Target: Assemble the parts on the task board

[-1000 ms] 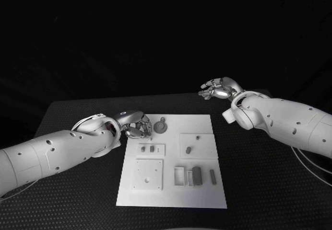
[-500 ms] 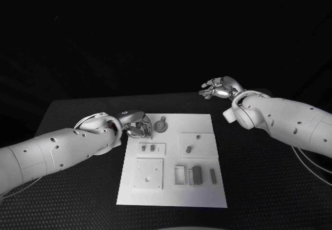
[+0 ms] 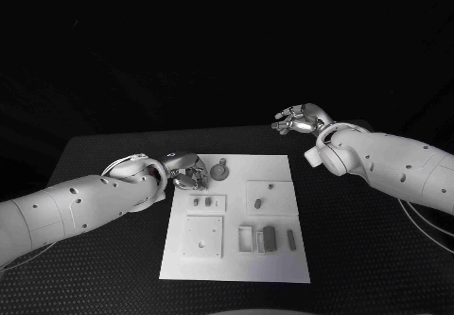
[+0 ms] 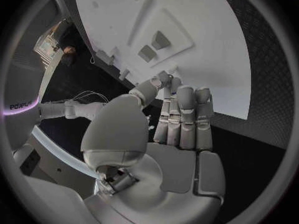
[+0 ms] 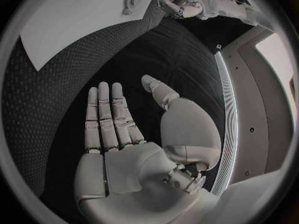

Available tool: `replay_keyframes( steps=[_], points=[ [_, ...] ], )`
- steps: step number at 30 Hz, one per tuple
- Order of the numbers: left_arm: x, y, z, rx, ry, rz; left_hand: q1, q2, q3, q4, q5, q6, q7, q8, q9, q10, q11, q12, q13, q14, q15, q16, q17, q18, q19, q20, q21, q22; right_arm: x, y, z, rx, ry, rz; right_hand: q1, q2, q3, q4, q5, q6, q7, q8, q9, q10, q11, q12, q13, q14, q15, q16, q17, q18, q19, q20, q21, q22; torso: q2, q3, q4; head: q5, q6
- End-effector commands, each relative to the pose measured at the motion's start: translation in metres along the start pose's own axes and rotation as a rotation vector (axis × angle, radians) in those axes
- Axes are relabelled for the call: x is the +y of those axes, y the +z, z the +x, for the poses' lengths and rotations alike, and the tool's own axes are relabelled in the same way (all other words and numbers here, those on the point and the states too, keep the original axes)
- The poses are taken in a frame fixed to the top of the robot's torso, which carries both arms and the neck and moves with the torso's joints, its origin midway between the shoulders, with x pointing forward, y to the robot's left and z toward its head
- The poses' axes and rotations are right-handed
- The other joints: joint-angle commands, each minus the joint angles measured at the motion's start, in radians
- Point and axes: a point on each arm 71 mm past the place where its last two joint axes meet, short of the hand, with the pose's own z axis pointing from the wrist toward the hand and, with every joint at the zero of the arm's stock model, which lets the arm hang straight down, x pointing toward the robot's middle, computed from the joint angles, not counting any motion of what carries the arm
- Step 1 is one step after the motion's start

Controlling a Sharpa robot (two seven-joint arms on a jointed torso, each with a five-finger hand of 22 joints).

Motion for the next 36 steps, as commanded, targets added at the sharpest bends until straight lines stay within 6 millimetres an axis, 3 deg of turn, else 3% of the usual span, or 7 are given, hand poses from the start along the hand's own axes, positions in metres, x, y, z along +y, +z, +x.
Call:
replay_keyframes(
  steps=[1,36],
  points=[
    [-0.0030,0.0008,0.0018,0.019,0.001,0.009,0.000,0.010,0.005,0.000,0.002,0.004,-0.001,0.003,0.001,0.009,0.002,-0.003,0.002,0.003,-0.007,0.002,0.001,0.013,-0.002,-0.040,-0.004,-0.001,0.0012,0.0001,0.0012,0.011,0.001,-0.012,-0.004,0.003,-0.003,-0.001,0.004,0.009,0.026,0.005,-0.002,-0.121,0.075,0.006,-0.001,0.002,0.008,-0.003,0.002,-0.011,0.006,0.002,-0.006,0.002,0.000,-0.0003,0.0003,0.000,-0.001],
    [-0.0017,0.0036,0.0074,0.059,0.022,-0.002,0.001,0.011,0.006,0.000,0.001,0.004,0.000,0.003,0.001,0.011,0.001,-0.005,0.002,0.003,-0.007,0.003,0.002,0.012,-0.002,-0.041,-0.004,0.000,0.0015,0.0007,0.0018,0.011,0.001,-0.013,-0.004,0.003,-0.003,-0.001,0.004,0.009,0.026,0.005,-0.003,-0.121,0.075,0.007,-0.002,0.002,0.008,-0.004,0.003,-0.011,0.007,0.002,-0.009,0.004,0.000,-0.0004,-0.0005,-0.002,-0.010]
  ],
)
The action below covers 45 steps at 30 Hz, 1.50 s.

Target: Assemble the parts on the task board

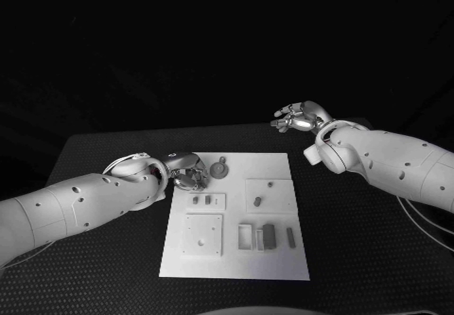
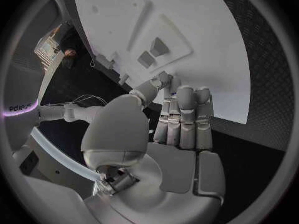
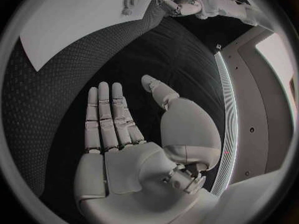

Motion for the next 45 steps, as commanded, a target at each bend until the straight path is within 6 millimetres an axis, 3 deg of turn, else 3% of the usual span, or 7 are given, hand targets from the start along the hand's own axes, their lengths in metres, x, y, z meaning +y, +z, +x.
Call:
replay_keyframes(
  steps=[1,23,36,45],
  points=[
    [-0.002,0.001,0.002,0.022,0.005,0.006,0.000,0.007,0.005,-0.002,0.005,0.007,-0.001,0.003,0.002,0.007,-0.002,0.006,0.002,-0.001,-0.007,0.003,0.001,0.012,-0.003,-0.041,-0.004,0.000,0.001,0.000,0.001,0.011,0.001,-0.013,-0.004,0.003,-0.004,-0.001,0.004,0.011,0.023,0.005,-0.001,-0.121,0.075,0.003,-0.001,0.002,0.008,-0.004,0.001,-0.011,0.007,0.002,-0.005,0.002,0.000,-0.0001,-0.0001,0.000,-0.001],
    [-0.009,0.007,0.006,0.030,0.026,0.017,0.001,0.008,0.005,-0.002,0.005,0.007,0.000,0.003,0.001,0.009,-0.003,0.005,0.002,0.000,-0.007,0.006,0.003,0.011,-0.002,-0.042,-0.003,0.001,0.001,0.000,0.002,0.012,0.001,-0.013,-0.004,0.004,-0.004,-0.001,0.004,0.011,0.023,0.006,-0.002,-0.121,0.075,0.004,-0.002,0.002,0.008,-0.005,0.002,-0.011,0.007,0.002,-0.007,0.003,0.001,-0.0003,-0.0023,-0.002,-0.002],
    [-0.010,0.008,0.012,0.105,0.076,-0.006,0.001,0.007,0.005,-0.003,0.003,0.006,0.000,0.003,0.000,0.012,-0.003,0.005,0.003,-0.002,-0.008,0.007,0.004,0.010,-0.003,-0.042,-0.002,0.004,0.002,0.000,0.002,0.012,0.002,-0.013,-0.004,0.004,-0.004,-0.001,0.004,0.011,0.023,0.006,-0.002,-0.121,0.075,0.004,-0.002,0.002,0.008,-0.005,0.002,-0.011,0.008,0.002,-0.008,0.004,0.000,0.0006,0.0000,-0.006,-0.005],
    [-0.014,0.008,0.010,0.063,0.080,0.043,0.000,0.008,0.004,-0.002,-0.002,0.008,-0.001,0.005,-0.001,0.024,-0.006,0.008,0.006,-0.006,-0.011,0.013,0.008,0.008,-0.008,-0.043,0.000,0.009,0.001,0.000,0.001,0.012,0.001,-0.013,-0.004,0.004,-0.004,-0.001,0.004,0.011,0.023,0.006,-0.002,-0.121,0.075,0.004,-0.002,0.002,0.008,-0.005,0.002,-0.011,0.008,0.002,-0.009,0.005,0.000,-0.0001,-0.0001,-0.008,-0.007]
  ],
)
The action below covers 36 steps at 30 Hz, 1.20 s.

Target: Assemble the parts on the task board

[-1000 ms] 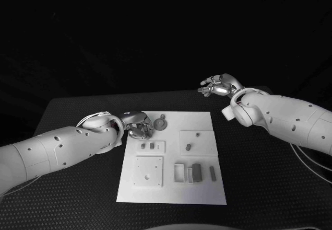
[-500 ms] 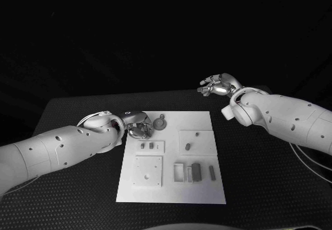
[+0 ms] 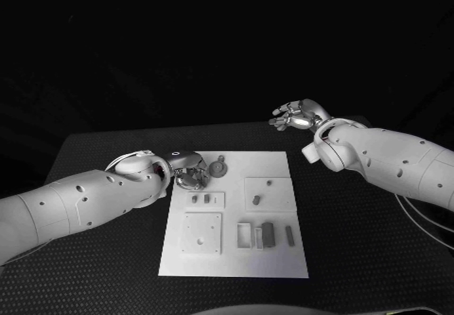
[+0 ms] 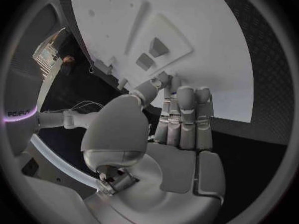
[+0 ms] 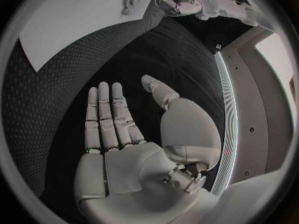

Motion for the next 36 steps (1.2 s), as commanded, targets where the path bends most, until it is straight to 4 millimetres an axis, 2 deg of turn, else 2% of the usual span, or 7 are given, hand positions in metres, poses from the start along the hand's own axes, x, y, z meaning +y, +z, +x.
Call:
replay_keyframes(
  steps=[1,12,16,24,36],
  points=[
    [-0.0066,0.0006,0.0087,0.022,0.014,0.045,0.001,0.011,0.004,-0.002,-0.003,0.006,0.000,0.007,0.000,0.008,-0.001,0.004,0.003,0.001,-0.007,0.004,0.002,0.009,-0.003,-0.045,0.000,0.008,0.0010,-0.0001,0.0010,0.011,0.001,-0.012,-0.004,0.004,-0.004,-0.001,0.004,0.010,0.024,0.006,-0.001,-0.121,0.075,0.004,-0.001,0.002,0.008,-0.006,0.002,-0.011,0.008,0.002,-0.005,0.001,0.000,-0.0002,0.0002,-0.001,0.000],
    [-0.0070,0.0004,0.0060,-0.017,-0.004,0.054,-0.004,0.006,0.002,0.000,-0.016,-0.009,0.006,-0.001,-0.006,0.021,-0.005,0.007,0.007,-0.006,-0.011,0.006,0.004,0.006,-0.006,-0.047,0.001,0.012,0.0010,0.0000,0.0010,0.011,0.001,-0.012,-0.004,0.004,-0.004,-0.002,0.004,0.010,0.024,0.006,-0.002,-0.121,0.075,0.004,-0.002,0.002,0.008,-0.006,0.002,-0.010,0.008,0.002,-0.006,0.002,0.000,0.0003,-0.0003,-0.001,0.001],
    [-0.0062,0.0001,0.0060,-0.017,-0.004,0.051,-0.007,-0.010,-0.007,-0.002,-0.016,-0.038,0.016,-0.017,-0.013,0.033,-0.010,0.017,0.012,-0.008,-0.015,0.008,0.005,0.005,-0.007,-0.049,0.001,0.013,0.0007,-0.0001,0.0006,0.010,0.001,-0.011,-0.004,0.004,-0.004,-0.002,0.004,0.010,0.024,0.006,-0.002,-0.121,0.075,0.004,-0.002,0.002,0.008,-0.006,0.002,-0.010,0.008,0.002,-0.006,0.002,0.000,0.0002,-0.0008,-0.002,0.001],
    [-0.0043,-0.0005,0.0059,-0.017,-0.005,0.039,-0.004,-0.026,-0.012,-0.002,-0.016,-0.051,0.019,-0.023,-0.018,0.036,-0.011,0.026,0.017,-0.008,-0.016,0.011,0.006,0.003,-0.006,-0.052,0.002,0.014,0.0006,-0.0002,0.0003,0.009,0.001,-0.011,-0.004,0.004,-0.004,-0.002,0.004,0.010,0.024,0.006,-0.002,-0.122,0.075,0.004,-0.002,0.002,0.008,-0.006,0.002,-0.010,0.009,0.002,-0.007,0.003,0.000,-0.0002,-0.0002,-0.005,0.001],
    [-0.0010,-0.0021,0.0063,-0.009,-0.004,0.026,0.000,-0.024,-0.011,-0.001,-0.014,-0.046,0.018,-0.021,-0.018,0.035,-0.012,0.030,0.019,-0.009,-0.017,0.011,0.007,0.001,-0.006,-0.054,0.001,0.014,0.0004,-0.0003,0.0000,0.009,0.000,-0.011,-0.004,0.004,-0.004,-0.002,0.004,0.010,0.025,0.006,-0.002,-0.122,0.075,0.004,-0.002,0.002,0.008,-0.006,0.002,-0.010,0.009,0.002,-0.008,0.003,0.000,-0.0007,0.0003,-0.005,0.000]
  ],
)
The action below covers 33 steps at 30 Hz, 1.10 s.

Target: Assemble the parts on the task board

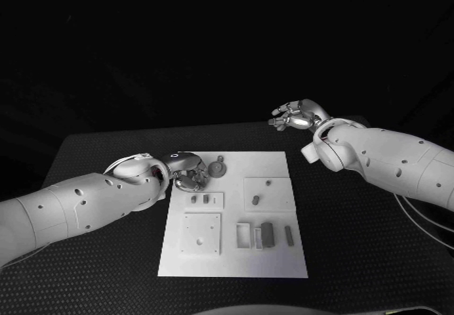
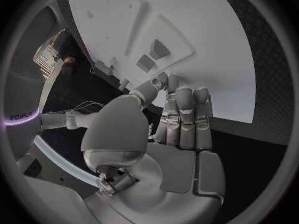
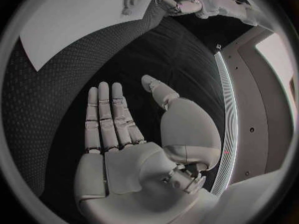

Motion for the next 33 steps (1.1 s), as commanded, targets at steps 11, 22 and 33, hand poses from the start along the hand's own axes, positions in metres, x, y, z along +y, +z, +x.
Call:
replay_keyframes(
  steps=[11,22,33],
  points=[
    [-0.0028,0.0003,0.0013,-0.002,-0.016,0.013,0.009,-0.012,-0.005,-0.002,-0.003,-0.027,0.007,-0.014,-0.010,0.003,-0.001,0.011,0.005,0.001,-0.002,0.005,0.001,-0.003,0.001,-0.054,0.000,0.013,0.0009,0.0000,0.0008,0.010,0.001,-0.012,-0.005,0.004,-0.004,-0.002,0.003,0.009,0.026,0.007,-0.002,-0.122,0.075,0.005,-0.001,0.002,0.008,-0.007,0.002,-0.010,0.006,-0.001,-0.005,0.003,0.000,-0.0003,0.0001,0.001,0.000],
    [-0.0020,0.0001,0.0008,-0.007,-0.025,0.012,0.015,-0.016,-0.004,-0.002,-0.002,-0.054,0.008,-0.029,-0.020,0.007,-0.002,0.019,0.010,0.002,-0.003,0.006,0.001,-0.004,0.003,-0.055,-0.002,0.012,0.0010,0.0002,0.0009,0.009,0.001,-0.012,-0.005,0.004,-0.004,-0.002,0.003,0.009,0.026,0.007,-0.002,-0.122,0.075,0.005,-0.001,0.002,0.008,-0.007,0.002,-0.010,0.006,-0.001,-0.005,0.003,0.000,0.0003,-0.0002,0.002,-0.001],
    [-0.0015,-0.0006,0.0007,-0.009,-0.026,0.009,0.019,-0.019,-0.005,-0.002,0.002,-0.067,0.006,-0.034,-0.026,0.014,-0.004,0.028,0.015,0.006,-0.005,0.008,0.002,-0.005,0.006,-0.057,-0.002,0.012,0.0006,0.0001,0.0004,0.008,0.000,-0.010,-0.005,0.004,-0.005,-0.002,0.003,0.008,0.026,0.007,-0.002,-0.122,0.075,0.005,-0.001,0.002,0.008,-0.007,0.002,-0.010,0.006,-0.001,-0.006,0.004,0.000,0.0002,-0.0006,0.002,0.000]
  ],
)
